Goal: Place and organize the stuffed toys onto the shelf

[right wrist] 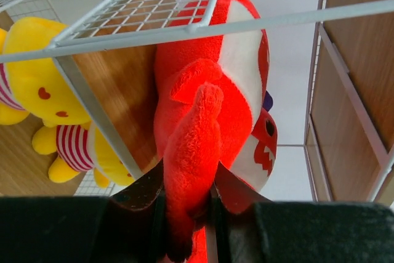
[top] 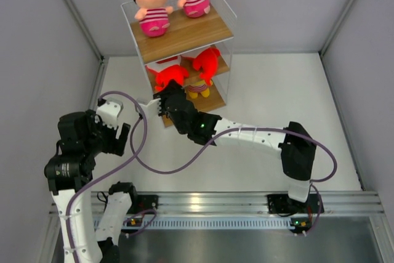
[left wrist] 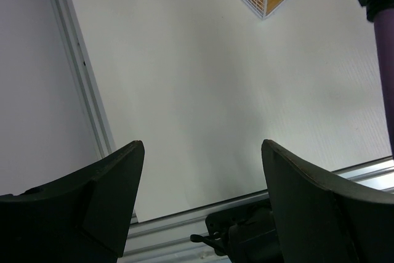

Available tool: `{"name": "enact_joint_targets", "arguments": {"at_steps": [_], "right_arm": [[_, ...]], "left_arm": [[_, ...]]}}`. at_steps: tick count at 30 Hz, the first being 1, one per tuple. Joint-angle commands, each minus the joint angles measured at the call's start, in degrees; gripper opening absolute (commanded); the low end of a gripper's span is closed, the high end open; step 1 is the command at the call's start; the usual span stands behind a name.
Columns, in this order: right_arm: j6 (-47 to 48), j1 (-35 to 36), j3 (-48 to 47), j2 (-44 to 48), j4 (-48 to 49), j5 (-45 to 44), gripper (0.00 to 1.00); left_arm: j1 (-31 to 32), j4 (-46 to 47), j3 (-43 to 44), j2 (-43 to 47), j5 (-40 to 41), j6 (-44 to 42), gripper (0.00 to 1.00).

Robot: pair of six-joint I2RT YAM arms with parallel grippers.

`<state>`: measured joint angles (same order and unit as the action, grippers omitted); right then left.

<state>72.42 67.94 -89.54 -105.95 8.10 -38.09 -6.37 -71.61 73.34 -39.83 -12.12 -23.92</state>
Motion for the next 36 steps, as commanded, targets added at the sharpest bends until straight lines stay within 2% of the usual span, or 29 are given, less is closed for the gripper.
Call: {"name": "enact_joint_targets", "arguments": {"at_steps": [1, 7, 10, 14, 15, 17, 18, 27, 32, 34, 36], "right_arm": [[-1.5, -2.5, 1.5, 2.2, 7.8, 3.6, 0.00], [0.2, -4.8, 2.3, -0.6, 11.2, 5.5, 0.02], [-0.4, -5.6, 2.4, -0.9, 13.2, 7.0, 0.08], [0.3, -5.3, 5.1, 0.5, 15.4, 7.8, 0.33], [0.7, -4.9, 5.9, 1.5, 15.8, 7.9, 0.45], [1.5, -4.4, 8.2, 2.7, 16.9, 8.6, 0.57], [1.6, -3.8, 8.9, 4.0, 17.0, 8.5, 0.66], [-3.5, -2.0, 16.0, 13.8, 13.8, 12.3, 0.99], [-8.6, -0.6, 19.7, 20.5, 7.0, 13.9, 0.99], [-13.9, -0.4, 19.8, 25.6, 0.7, 17.8, 0.99], [-23.1, -0.8, 18.4, 30.2, -11.7, 22.9, 0.99]], "left_arm": [[-0.2, 3.0, -0.7, 0.6, -0.3, -0.2, 0.83], [-0.2, 3.0, -0.7, 0.6, -0.4, -0.2, 0.83], [-0.1, 2.9, -0.8, 0.6, -0.4, -0.3, 0.83], [-0.1, 2.9, -1.0, 0.6, -0.4, -0.6, 0.83], [-0.1, 2.9, -1.1, 0.6, -0.4, -0.6, 0.83], [-0.1, 3.0, -1.4, 0.5, -0.5, -0.9, 0.83], [-0.1, 3.0, -1.4, 0.5, -0.4, -0.9, 0.83], [-0.1, 2.9, -1.5, 0.5, -0.9, -1.0, 0.83], [0.0, 2.9, -1.4, 0.5, -0.8, -0.9, 0.83], [-0.1, 2.9, -1.8, 0.6, -0.9, -1.0, 0.83], [-0.1, 3.1, -2.8, 0.8, -1.6, -0.8, 0.83]]}}
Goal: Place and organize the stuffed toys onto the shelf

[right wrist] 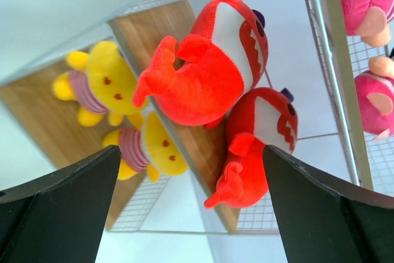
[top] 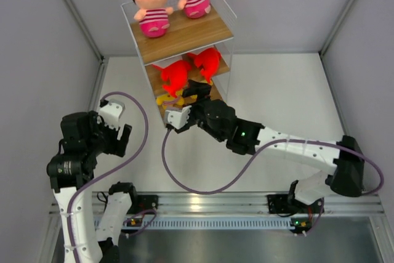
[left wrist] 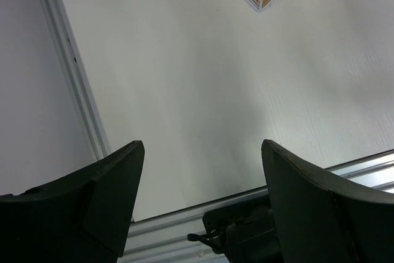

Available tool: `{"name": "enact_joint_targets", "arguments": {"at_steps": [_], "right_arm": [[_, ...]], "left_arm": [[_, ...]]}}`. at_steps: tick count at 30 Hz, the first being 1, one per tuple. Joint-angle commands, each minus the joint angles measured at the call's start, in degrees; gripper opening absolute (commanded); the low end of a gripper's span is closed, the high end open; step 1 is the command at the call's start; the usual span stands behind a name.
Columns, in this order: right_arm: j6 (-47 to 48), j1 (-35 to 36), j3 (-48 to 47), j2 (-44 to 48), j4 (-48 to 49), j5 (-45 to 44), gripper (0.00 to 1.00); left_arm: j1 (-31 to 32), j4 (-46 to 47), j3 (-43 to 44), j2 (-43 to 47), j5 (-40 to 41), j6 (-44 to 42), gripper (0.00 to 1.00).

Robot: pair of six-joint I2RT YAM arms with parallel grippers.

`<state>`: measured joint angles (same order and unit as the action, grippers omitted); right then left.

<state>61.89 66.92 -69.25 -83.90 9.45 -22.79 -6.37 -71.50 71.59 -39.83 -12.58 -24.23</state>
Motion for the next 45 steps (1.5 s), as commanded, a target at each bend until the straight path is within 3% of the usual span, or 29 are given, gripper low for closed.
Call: {"name": "enact_joint_targets", "arguments": {"at_steps": [1, 5, 8, 14, 16, 18, 21, 25, 34, 45], "right_arm": [[-18.4, -0.1, -2.4, 9.4, -17.0, 9.1, 0.99], [-33.2, -3.6, -2.8, 14.2, -33.8, 11.8, 0.99], [-47.4, -11.6, -1.9, 15.6, -40.2, 14.9, 0.99], [-73.2, -36.9, 5.8, 17.4, -45.0, 15.5, 0.99], [-80.0, -48.6, 7.9, 16.9, -44.8, 16.2, 0.99], [-83.1, -58.0, 8.7, 15.6, -45.2, 14.6, 0.99], [-88.1, -65.0, 10.3, 15.0, -45.6, 12.0, 0.99], [-89.8, -68.4, 12.5, 15.4, -44.1, 10.8, 0.99], [-86.9, -68.4, 17.3, 20.3, -38.2, 10.4, 1.00], [-86.1, -68.4, 23.3, 25.8, -30.6, 11.7, 0.99]], "left_arm": [[-0.1, 3.1, -1.5, 0.8, -1.4, -0.5, 0.83], [-0.1, 4.4, -4.1, 1.2, -1.6, 0.0, 0.83], [-0.1, 5.4, -6.3, 1.3, -1.7, 0.5, 0.83], [0.0, 8.0, -11.9, 2.0, 0.9, 1.4, 0.83], [-0.1, 9.1, -14.2, 2.6, 2.2, 1.8, 0.83], [-0.1, 9.8, -15.5, 2.8, 4.0, 1.8, 0.83], [-0.2, 10.9, -18.1, 4.1, 5.9, 1.9, 0.83], [-0.2, 13.2, -21.8, 4.9, 7.8, 2.1, 0.83], [-0.2, 20.7, -28.2, 4.2, 13.8, 3.6, 0.85], [-0.2, 24.7, -32.7, 3.9, 14.6, 2.2, 0.85]]}}
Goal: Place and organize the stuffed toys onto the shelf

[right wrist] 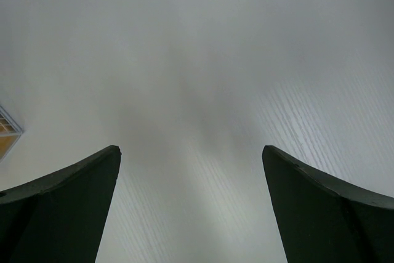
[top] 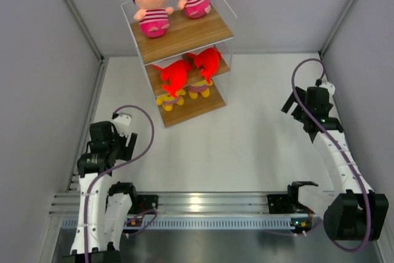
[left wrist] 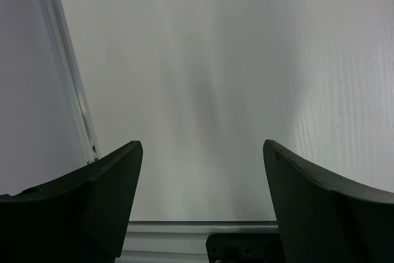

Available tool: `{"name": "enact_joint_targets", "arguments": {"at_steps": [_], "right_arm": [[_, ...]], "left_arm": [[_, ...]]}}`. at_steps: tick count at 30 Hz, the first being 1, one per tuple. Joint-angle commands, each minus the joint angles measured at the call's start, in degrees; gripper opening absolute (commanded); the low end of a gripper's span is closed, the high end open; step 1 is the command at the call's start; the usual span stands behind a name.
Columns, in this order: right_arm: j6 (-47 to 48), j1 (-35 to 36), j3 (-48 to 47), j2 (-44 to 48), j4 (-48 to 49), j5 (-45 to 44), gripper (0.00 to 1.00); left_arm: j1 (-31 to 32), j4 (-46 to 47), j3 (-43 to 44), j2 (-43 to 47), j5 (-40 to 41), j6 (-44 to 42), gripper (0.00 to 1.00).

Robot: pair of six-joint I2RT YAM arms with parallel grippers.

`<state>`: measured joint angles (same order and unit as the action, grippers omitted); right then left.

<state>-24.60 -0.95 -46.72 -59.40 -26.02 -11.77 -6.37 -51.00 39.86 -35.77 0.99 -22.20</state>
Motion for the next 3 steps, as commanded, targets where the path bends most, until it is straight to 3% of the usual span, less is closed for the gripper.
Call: {"name": "enact_joint_targets", "arguments": {"at_steps": [1, 3], "right_arm": [[0.6, -0.5, 1.4, 1.4, 5.5, 0.8, 0.99], [0.6, -0.5, 2.2, 2.3, 7.6, 0.8, 1.00]], "left_arm": [[-0.2, 4.5, -1.3, -0.3, 1.0, 0.2, 0.86], [-0.2, 4.7, -1.6, -0.6, 0.9, 0.0, 0.86]]}}
